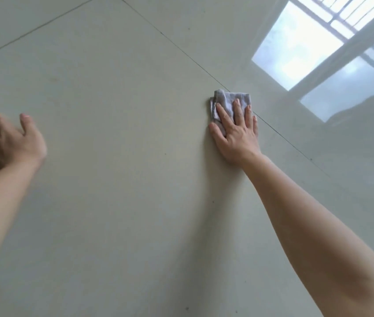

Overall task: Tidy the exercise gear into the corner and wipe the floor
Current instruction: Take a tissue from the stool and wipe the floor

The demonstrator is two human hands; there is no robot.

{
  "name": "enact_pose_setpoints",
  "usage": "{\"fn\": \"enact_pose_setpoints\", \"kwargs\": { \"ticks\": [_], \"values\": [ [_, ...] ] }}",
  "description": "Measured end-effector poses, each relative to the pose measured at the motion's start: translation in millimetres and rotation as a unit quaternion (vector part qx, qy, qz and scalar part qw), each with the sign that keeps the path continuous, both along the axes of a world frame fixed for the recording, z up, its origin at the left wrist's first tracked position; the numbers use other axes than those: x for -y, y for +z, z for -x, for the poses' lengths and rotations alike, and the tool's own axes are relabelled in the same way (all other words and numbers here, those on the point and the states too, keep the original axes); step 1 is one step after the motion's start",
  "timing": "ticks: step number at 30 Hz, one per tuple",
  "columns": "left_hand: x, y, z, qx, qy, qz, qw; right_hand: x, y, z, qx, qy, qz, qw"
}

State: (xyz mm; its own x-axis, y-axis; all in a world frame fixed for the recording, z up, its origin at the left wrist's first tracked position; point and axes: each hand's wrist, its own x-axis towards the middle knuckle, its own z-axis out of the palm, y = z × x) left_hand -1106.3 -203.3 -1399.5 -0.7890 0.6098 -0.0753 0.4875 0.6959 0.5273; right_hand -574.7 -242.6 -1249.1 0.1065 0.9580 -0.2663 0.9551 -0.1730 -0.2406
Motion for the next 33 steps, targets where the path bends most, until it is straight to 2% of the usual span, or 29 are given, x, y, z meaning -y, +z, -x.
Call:
{"fn": "enact_pose_setpoints", "kwargs": {
  "ticks": [2, 3, 5, 8, 10, 12, 14, 16, 19, 20, 21, 23, 26, 30, 33],
  "values": [
    [18, 9, 4, 0.035, -0.005, -0.008, 0.999, 24, 1, -18, 0.008, -0.03, -0.002, 1.0],
    [39, 37, -16, 0.013, -0.022, 0.001, 1.0, 33, 1, -24, 0.011, -0.049, -0.001, 0.999],
    [91, 97, -76, -0.037, -0.098, 0.01, 0.994, 49, 2, -25, 0.011, -0.096, 0.007, 0.995],
    [147, 130, -127, -0.079, -0.251, 0.001, 0.965, 82, 3, 12, 0.001, -0.11, 0.019, 0.994],
    [162, 128, -133, -0.093, -0.284, 0.003, 0.954, 125, -3, 57, -0.012, -0.037, 0.009, 0.999],
    [165, 128, -128, -0.098, -0.282, 0.011, 0.954, 185, -11, 107, -0.039, 0.1, -0.043, 0.993],
    [162, 135, -128, -0.1, -0.287, 0.022, 0.953, 254, -21, 153, -0.087, 0.264, -0.085, 0.957],
    [158, 138, -129, -0.096, -0.303, 0.031, 0.948, 302, -21, 181, -0.11, 0.396, -0.055, 0.91],
    [160, 138, -127, -0.098, -0.313, 0.036, 0.944, 284, -25, 166, -0.153, 0.492, -0.089, 0.852],
    [164, 136, -127, -0.101, -0.31, 0.038, 0.945, 261, -30, 149, -0.152, 0.483, -0.102, 0.856],
    [168, 134, -126, -0.103, -0.301, 0.04, 0.947, 234, -33, 128, -0.132, 0.448, -0.121, 0.876],
    [175, 133, -127, -0.1, -0.269, 0.041, 0.957, 169, -27, 80, -0.075, 0.331, -0.122, 0.933],
    [185, 132, -125, -0.106, -0.203, 0.051, 0.972, 90, -4, 11, -0.003, 0.15, 0.005, 0.989],
    [187, 123, -103, -0.115, -0.149, 0.053, 0.981, 24, 11, -37, 0.027, -0.061, 0.067, 0.996],
    [186, 115, -96, -0.141, -0.134, 0.053, 0.98, -9, 7, -17, 0.026, -0.122, 0.082, 0.989]
  ]
}}
